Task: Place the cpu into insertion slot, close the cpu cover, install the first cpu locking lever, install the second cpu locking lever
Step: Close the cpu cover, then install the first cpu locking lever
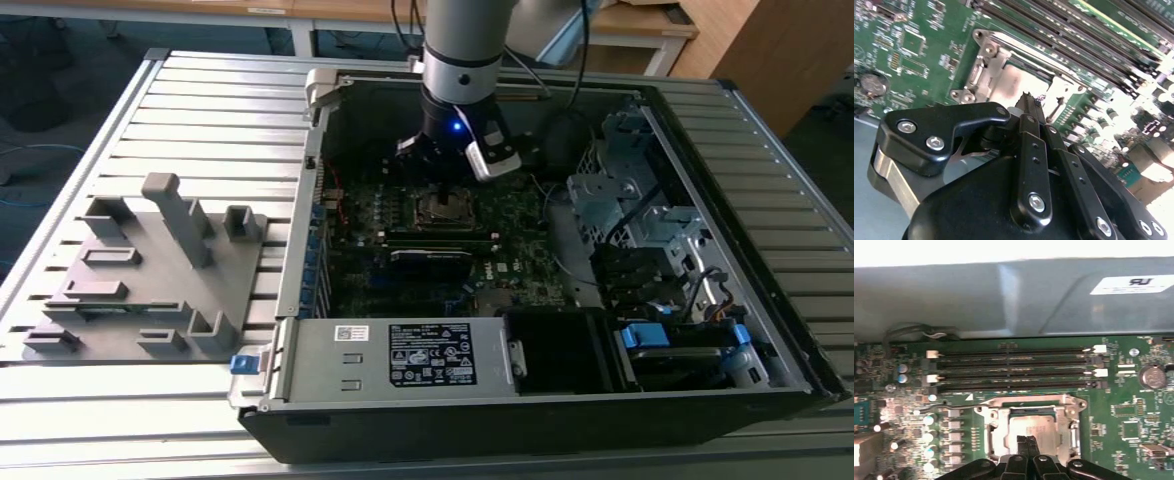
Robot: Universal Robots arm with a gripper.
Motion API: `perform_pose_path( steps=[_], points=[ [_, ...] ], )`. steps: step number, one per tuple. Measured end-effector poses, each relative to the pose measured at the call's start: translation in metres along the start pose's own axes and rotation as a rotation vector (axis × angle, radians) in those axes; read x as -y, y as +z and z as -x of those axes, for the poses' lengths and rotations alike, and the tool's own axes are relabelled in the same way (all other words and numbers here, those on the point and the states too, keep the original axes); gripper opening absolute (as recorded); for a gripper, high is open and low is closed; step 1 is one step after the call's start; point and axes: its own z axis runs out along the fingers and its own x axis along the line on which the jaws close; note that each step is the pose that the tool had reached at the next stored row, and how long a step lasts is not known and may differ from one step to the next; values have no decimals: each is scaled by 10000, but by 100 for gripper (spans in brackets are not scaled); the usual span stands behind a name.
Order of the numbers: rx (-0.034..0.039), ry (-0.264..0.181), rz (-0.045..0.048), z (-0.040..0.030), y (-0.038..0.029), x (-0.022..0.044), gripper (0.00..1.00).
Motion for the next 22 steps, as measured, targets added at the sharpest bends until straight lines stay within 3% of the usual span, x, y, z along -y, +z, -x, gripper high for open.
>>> perform_pose_path(
  steps=[3, 9, 22],
  points=[
    [0, -1, 0, 34, 1, -1, 10],
    [0, 0, -1, 36, -51, -4, 10],
    [0, 0, 0, 36, -70, -4, 10]
  ],
)
